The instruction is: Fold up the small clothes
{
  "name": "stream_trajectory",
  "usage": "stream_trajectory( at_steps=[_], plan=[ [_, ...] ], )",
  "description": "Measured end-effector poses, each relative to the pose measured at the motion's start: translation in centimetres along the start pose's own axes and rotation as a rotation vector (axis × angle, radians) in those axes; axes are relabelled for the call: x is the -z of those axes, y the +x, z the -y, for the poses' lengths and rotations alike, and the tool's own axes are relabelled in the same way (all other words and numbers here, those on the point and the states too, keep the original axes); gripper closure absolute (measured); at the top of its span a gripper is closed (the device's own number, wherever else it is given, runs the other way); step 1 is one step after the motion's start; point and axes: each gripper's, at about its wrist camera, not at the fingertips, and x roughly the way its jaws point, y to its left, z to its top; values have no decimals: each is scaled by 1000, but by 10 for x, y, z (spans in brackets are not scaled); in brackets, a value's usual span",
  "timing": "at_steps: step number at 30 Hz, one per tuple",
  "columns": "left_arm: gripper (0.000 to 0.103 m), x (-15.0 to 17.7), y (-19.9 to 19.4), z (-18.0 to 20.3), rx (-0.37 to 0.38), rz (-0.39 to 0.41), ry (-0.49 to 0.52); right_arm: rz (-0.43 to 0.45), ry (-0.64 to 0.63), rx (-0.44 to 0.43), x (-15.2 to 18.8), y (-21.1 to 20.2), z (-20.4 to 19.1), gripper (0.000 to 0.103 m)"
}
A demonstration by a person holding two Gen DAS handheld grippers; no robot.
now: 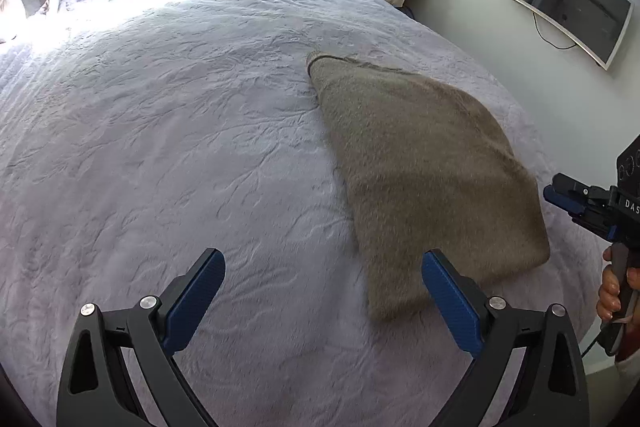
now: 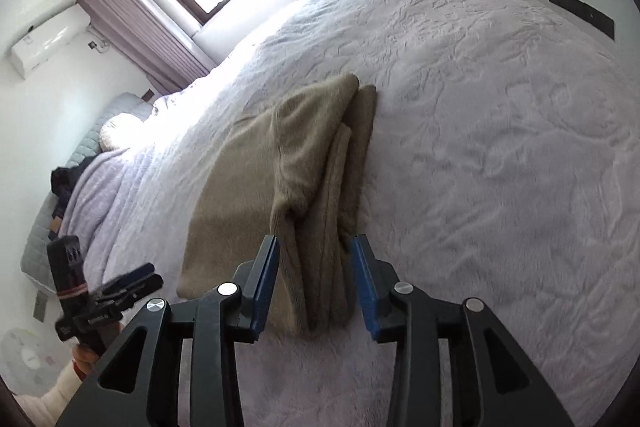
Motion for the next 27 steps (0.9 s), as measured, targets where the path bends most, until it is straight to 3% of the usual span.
stream_trajectory(
  at_steps=[9, 10, 11, 14, 19, 23, 27],
  plan=[
    [4, -33, 58, 11, 110, -84, -56, -78, 153, -52, -75, 85, 33, 54],
    [4, -33, 61, 12, 123, -90, -59, -98, 166, -73, -79, 94, 35, 57],
    [4, -34, 64, 12, 133, -94, -66, -109, 160, -79, -82, 99, 34, 78],
    [4, -38, 68, 17, 151, -86, -61, -85, 30, -37, -92, 99, 13, 82],
    [3, -38, 78, 26, 130, -96, -46, -118, 26, 38, -90, 116, 26, 82],
    [3, -39, 76, 27, 110, -98, -34, -88, 128, -39, -78, 104, 43, 74],
    [3, -38, 73, 26, 102, -101, -39, -77, 129, -24, -67, 83, 39, 68]
  ],
)
